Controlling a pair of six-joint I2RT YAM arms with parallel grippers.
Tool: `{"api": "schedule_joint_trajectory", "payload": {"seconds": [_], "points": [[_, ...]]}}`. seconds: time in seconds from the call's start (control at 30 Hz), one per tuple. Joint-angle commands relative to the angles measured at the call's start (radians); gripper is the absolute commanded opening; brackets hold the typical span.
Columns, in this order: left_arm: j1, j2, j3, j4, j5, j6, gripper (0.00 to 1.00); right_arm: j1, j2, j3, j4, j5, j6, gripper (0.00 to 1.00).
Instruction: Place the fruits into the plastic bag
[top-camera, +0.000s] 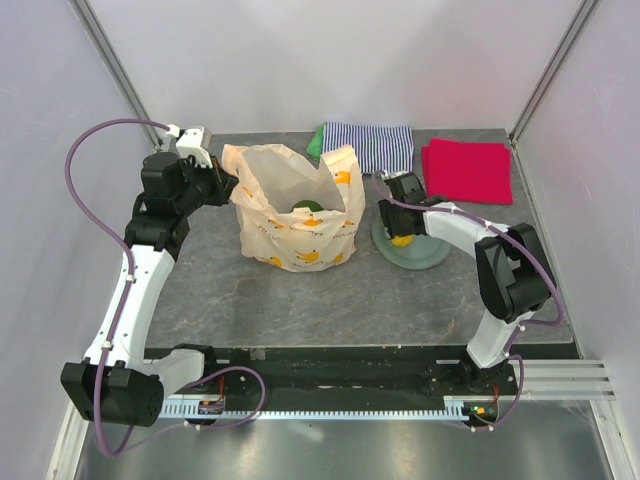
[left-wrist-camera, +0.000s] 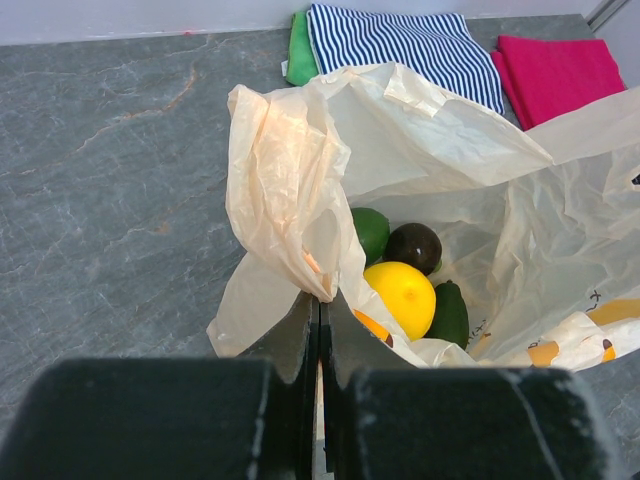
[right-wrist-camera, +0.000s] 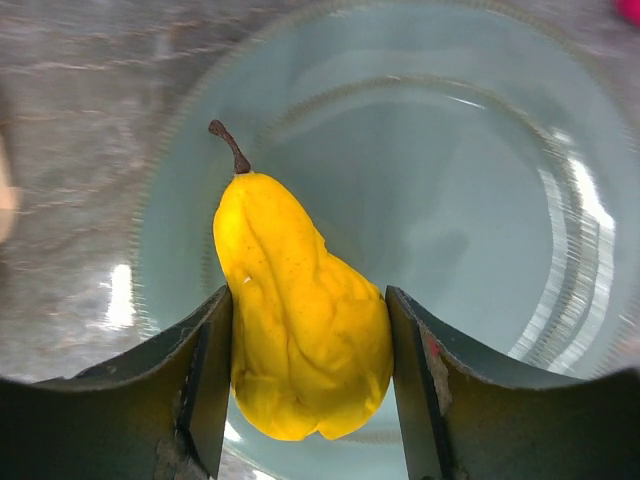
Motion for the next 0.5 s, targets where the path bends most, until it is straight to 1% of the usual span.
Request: {"api": "schedule_joint_trajectory", "payload": {"seconds": [0.0, 0.03, 0.07, 0.13, 0.17, 0.23, 0.27, 0.3, 0.33, 0.37, 0.4, 0.43, 0.47], "points": [[0.004, -0.012, 0.002, 0.026, 0.019, 0.031, 0.02, 0.001, -0.123, 0.062, -0.047, 0.157, -0.006, 0.36], [0.004, -0.015, 0.002, 0.026, 0.019, 0.03, 0.02, 0.001, -0.154, 0.063, -0.044, 0.168, 0.0, 0.35], [0.004, -0.015, 0.004, 0.026, 0.021, 0.03, 0.02, -0.001, -0.222, 0.062, -0.034, 0.172, 0.006, 0.34], [0.004, -0.015, 0.004, 0.027, 0.022, 0.03, 0.02, 0.001, -0.302, 0.037, 0.031, 0.174, 0.037, 0.32], [0.004, -0.013, 0.004, 0.026, 0.022, 0.03, 0.01, -0.001, -0.388, 0.008, 0.096, 0.173, 0.051, 0.32], [0.004, -0.013, 0.004, 0.027, 0.026, 0.027, 0.01, -0.001, -0.48, -0.032, 0.188, 0.144, 0.101, 0.32], [0.004, -0.016, 0.004, 0.026, 0.027, 0.028, 0.01, -0.002, -0.573, -0.086, 0.312, 0.115, 0.117, 0.3], [0.004, -0.015, 0.004, 0.027, 0.027, 0.027, 0.02, -0.001, -0.618, -0.116, 0.388, 0.041, 0.135, 0.3], [0.004, -0.015, 0.004, 0.026, 0.03, 0.027, 0.02, -0.001, -0.696, -0.15, 0.469, -0.017, 0.176, 0.29], [0.004, -0.016, 0.005, 0.026, 0.032, 0.025, 0.02, 0.004, -0.726, -0.208, 0.634, -0.063, 0.197, 0.27], [0.004, -0.018, 0.005, 0.029, 0.033, 0.025, 0.02, 0.005, -0.75, -0.237, 0.72, -0.109, 0.223, 0.26], [0.004, -0.016, 0.005, 0.027, 0.033, 0.024, 0.02, 0.007, -0.782, -0.262, 0.811, -0.211, 0.252, 0.27], [0.004, -0.016, 0.005, 0.027, 0.033, 0.025, 0.02, 0.024, -0.79, -0.3, 0.971, -0.244, 0.267, 0.27]]}}
